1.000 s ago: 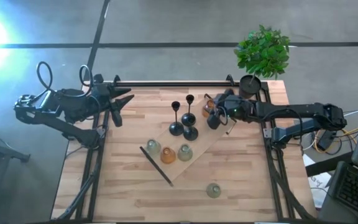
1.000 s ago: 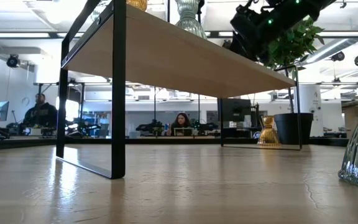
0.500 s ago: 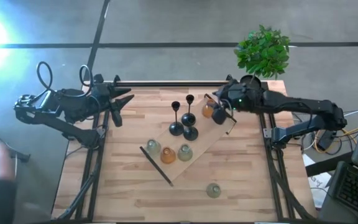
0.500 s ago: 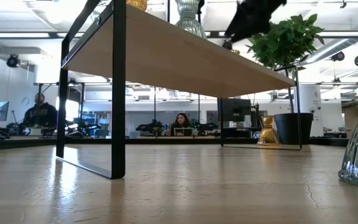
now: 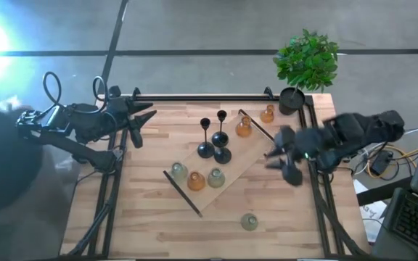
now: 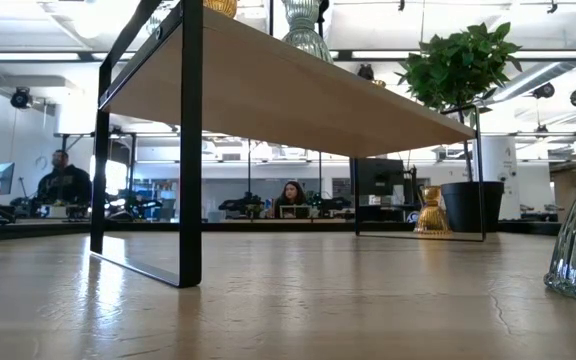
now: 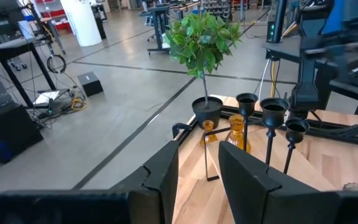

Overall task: Pick & Place candle stick holders
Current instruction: Put the green candle holder on the shelf

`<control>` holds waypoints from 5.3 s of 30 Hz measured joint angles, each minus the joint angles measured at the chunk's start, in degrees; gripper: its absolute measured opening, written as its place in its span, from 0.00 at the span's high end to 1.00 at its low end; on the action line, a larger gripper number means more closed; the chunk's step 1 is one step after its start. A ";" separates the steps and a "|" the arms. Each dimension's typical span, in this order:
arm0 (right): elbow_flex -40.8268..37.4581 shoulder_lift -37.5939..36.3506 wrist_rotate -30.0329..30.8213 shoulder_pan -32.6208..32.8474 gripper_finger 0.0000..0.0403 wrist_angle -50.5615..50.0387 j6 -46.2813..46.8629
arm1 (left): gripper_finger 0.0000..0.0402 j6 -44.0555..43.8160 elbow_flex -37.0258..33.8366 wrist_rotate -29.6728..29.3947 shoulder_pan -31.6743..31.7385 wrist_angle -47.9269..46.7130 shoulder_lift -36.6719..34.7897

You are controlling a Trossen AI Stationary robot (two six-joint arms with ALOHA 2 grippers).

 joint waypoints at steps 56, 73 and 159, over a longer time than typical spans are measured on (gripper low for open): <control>-7.06 45.51 31.65 43.56 0.66 5.57 67.67 | 0.70 -10.00 -60.69 29.68 0.02 18.07 -50.31; -7.45 47.59 39.06 41.83 0.45 8.21 64.65 | 0.70 -1.72 -77.68 32.01 0.02 41.35 -49.64; -32.11 -5.32 33.84 -2.07 0.69 28.35 6.43 | 0.70 -0.34 -78.73 38.40 0.00 43.02 -49.01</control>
